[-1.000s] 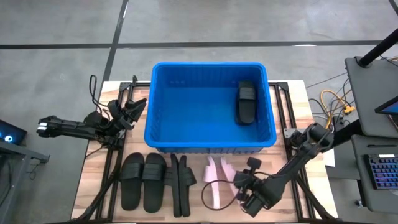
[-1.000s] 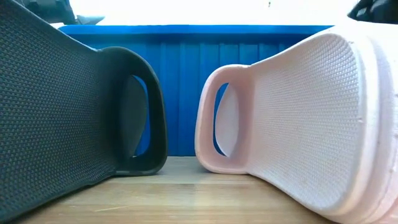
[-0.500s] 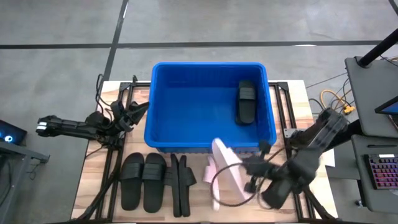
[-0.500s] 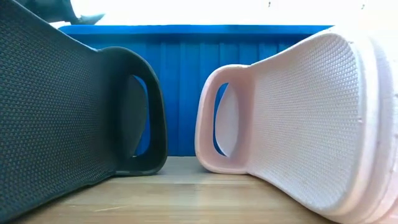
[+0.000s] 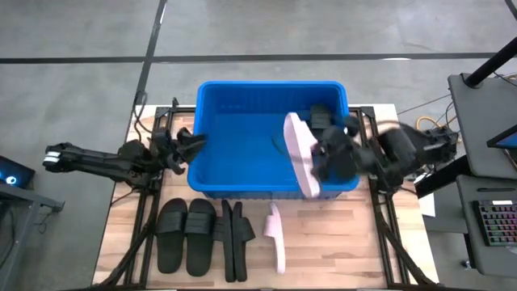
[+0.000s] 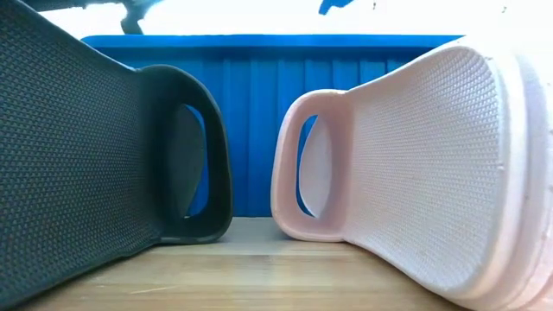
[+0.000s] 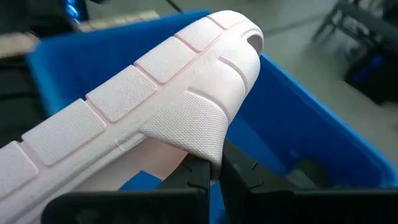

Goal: Pick and place slides into bin
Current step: Put the pink slide into the blue bin

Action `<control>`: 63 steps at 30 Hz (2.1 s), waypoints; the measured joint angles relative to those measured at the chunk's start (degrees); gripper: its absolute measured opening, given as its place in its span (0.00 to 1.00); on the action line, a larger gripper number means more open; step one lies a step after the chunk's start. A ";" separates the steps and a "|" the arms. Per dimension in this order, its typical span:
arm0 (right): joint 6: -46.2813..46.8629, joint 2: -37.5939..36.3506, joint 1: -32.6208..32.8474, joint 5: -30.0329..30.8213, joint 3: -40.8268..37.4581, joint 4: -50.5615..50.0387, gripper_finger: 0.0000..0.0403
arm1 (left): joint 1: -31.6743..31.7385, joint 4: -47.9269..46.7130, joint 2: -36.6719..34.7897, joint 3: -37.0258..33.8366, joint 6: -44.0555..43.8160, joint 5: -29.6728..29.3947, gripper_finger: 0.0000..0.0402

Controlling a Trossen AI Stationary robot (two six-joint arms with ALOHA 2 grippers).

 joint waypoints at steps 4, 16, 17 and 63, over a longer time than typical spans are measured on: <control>-5.33 3.41 -8.23 -2.86 6.11 -4.36 0.03 | 0.00 -0.63 1.76 1.72 0.03 1.12 0.46; -21.87 17.12 -25.01 -10.99 21.80 -11.58 0.03 | 0.04 -0.05 -1.55 2.96 14.25 -2.89 0.46; -23.05 18.15 -26.01 -11.01 21.97 -11.56 0.03 | 0.02 -0.04 -1.85 2.96 15.40 -3.73 0.46; -33.55 39.19 -37.61 -0.26 0.74 -4.65 0.03 | 0.02 -0.35 -11.02 2.04 30.48 -5.64 0.46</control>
